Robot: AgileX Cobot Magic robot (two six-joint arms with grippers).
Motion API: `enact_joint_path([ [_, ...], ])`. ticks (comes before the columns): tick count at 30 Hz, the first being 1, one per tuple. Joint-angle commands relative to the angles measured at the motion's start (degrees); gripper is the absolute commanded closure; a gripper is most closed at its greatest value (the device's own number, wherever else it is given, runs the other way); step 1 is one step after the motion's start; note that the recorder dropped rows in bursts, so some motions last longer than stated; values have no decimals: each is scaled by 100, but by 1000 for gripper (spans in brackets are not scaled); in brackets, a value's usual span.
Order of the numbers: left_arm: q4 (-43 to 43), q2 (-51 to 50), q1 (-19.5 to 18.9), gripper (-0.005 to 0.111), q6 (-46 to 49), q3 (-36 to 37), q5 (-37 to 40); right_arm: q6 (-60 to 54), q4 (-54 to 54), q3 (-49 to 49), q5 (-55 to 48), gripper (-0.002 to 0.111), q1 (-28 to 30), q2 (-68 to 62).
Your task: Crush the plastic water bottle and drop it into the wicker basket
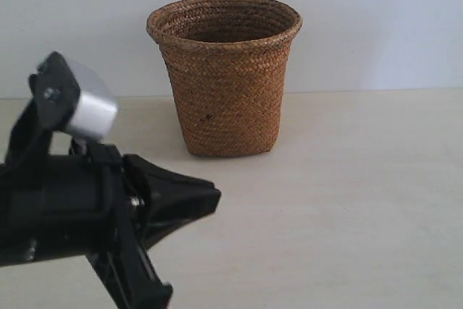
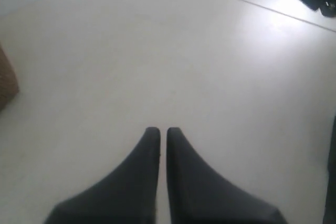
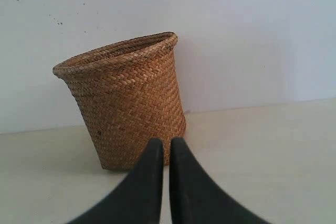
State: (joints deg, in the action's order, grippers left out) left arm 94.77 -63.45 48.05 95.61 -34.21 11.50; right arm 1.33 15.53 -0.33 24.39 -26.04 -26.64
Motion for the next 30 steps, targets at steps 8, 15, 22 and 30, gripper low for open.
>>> enact_joint_path([
  [8,518,1986,-1885,103,-199,264,3,-12,-24,33,62,107,21,6],
  [15,518,3461,-3023,103,-176,976,76,-12,-24,33,62,107,21,6],
  [22,518,4901,-3961,103,-176,1901,93,-12,-24,33,62,107,21,6],
  [30,518,6069,-4409,103,209,2590,55,-12,-24,33,62,107,21,6],
])
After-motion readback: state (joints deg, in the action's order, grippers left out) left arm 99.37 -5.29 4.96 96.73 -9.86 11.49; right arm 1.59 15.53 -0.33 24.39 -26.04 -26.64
